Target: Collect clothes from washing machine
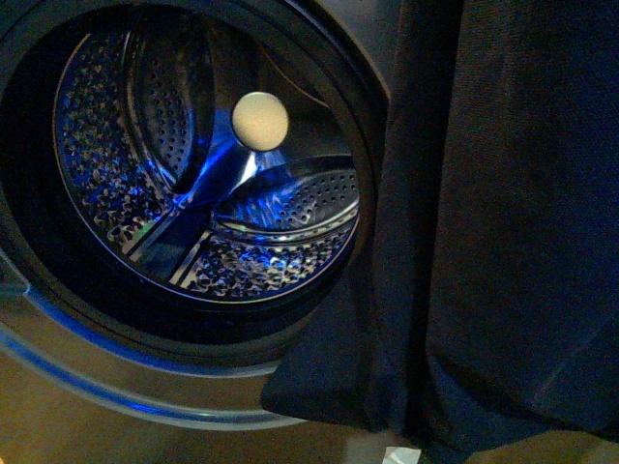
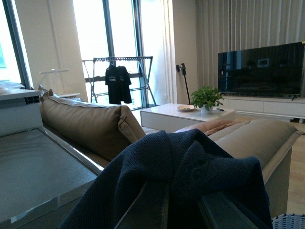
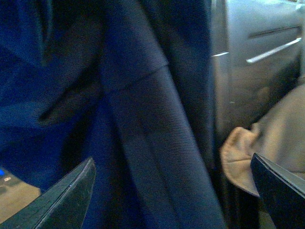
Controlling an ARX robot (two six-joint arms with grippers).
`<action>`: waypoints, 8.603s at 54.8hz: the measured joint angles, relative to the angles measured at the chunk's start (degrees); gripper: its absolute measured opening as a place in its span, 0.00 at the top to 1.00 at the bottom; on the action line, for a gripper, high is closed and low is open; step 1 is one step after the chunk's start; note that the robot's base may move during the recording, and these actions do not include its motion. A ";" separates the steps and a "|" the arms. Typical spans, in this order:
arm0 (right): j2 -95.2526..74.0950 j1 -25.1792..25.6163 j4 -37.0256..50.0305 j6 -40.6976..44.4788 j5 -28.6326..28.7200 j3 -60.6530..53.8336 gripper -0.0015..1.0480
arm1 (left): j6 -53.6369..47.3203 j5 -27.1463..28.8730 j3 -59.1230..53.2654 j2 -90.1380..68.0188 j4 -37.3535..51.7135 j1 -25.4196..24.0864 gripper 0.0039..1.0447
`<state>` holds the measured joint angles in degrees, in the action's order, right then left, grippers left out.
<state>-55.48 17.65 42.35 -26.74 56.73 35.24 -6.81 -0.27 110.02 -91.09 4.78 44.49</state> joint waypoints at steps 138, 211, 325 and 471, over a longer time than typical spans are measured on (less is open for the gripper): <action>-12.87 19.41 14.49 4.11 -25.62 33.20 0.94 | 0.15 0.04 0.04 0.00 0.00 0.00 0.06; -49.37 59.87 -30.84 33.90 -11.08 47.45 0.94 | 0.15 0.04 0.04 0.02 0.00 0.00 0.06; 6.97 41.42 -5.92 -13.49 -1.33 10.75 0.07 | 0.15 0.02 0.07 0.22 0.02 0.00 0.06; 55.23 -17.42 -42.56 26.56 -56.50 -34.95 0.98 | 7.04 3.39 -87.47 64.39 -0.68 -39.91 0.97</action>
<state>-0.25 0.23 -0.21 -0.19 0.23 0.30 0.23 3.11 22.55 -26.70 4.10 4.58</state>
